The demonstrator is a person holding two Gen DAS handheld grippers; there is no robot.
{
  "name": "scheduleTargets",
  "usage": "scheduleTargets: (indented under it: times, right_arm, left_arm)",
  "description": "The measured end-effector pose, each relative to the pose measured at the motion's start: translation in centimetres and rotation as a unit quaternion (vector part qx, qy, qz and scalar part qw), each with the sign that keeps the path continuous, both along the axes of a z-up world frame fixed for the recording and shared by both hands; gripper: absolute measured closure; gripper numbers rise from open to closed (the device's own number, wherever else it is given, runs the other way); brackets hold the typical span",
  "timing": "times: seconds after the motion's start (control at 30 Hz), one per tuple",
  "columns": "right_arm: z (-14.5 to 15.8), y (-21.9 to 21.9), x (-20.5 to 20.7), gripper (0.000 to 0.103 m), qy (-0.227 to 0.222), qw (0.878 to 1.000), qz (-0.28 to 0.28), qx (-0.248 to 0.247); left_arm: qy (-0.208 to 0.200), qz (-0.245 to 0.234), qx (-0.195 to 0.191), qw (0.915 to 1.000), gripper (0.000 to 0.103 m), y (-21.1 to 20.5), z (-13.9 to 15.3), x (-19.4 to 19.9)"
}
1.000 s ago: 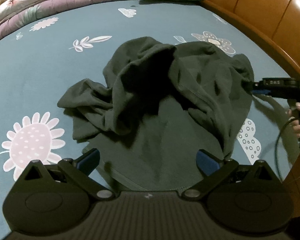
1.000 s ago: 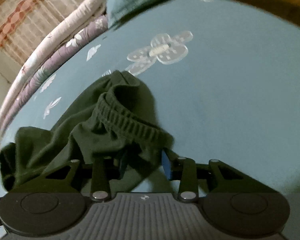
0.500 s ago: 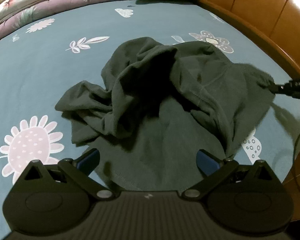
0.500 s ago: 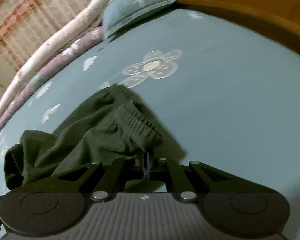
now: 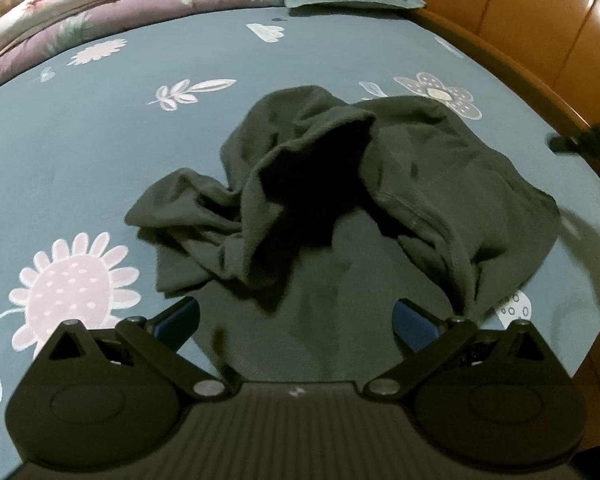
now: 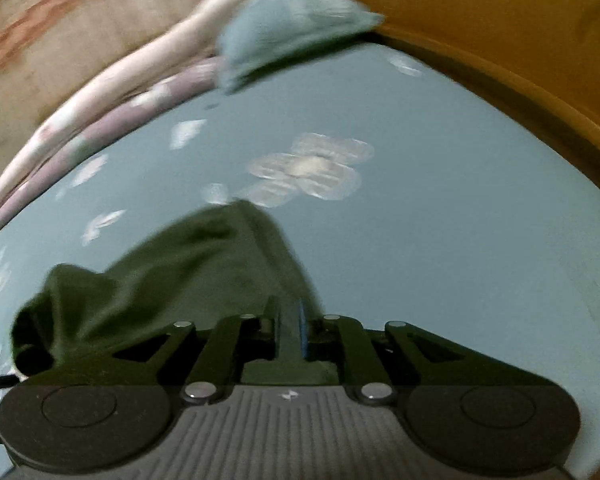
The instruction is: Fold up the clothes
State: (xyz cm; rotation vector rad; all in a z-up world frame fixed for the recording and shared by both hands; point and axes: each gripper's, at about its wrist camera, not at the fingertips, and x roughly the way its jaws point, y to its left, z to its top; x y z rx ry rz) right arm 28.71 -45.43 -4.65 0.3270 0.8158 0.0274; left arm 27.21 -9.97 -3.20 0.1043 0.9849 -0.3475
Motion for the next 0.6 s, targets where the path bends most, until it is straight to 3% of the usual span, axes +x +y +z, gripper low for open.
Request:
scheduleTargets:
  times: [0.1,0.13,0.23,0.4,0.6]
  right_arm:
    - [0.5,1.6,5.1,0.069,-0.011,0.998,0.052,-0.018]
    - [0.6,2.1,6.8,0.057,-0.015,0.997,0.07,-0.023]
    - [0.4,2.8,12.5,0.056,-0.013,0.994,0.101,-0.03]
    - [-2.7,3.3,20.0,0.056,0.026,0.992,0.113,-0.04]
    - [-6.7,5.6,19.9,0.053,0.055,0.982,0.159,-0.086]
  left_arm:
    - [-0.002,0.015,0.005,0.9999,0.001,0.4,0.5,-0.7]
    - [-0.003,0.02,0.009,0.9997,0.001,0.5,0.7,-1.1]
    - [-0.003,0.035,0.017,0.9992,0.001,1.1,1.1,-1.9]
    - [0.007,0.067,0.03,0.9973,0.001,2.1,1.3,-3.1]
    - [0.021,0.089,0.036,0.9952,0.001,2.7,1.1,-3.4]
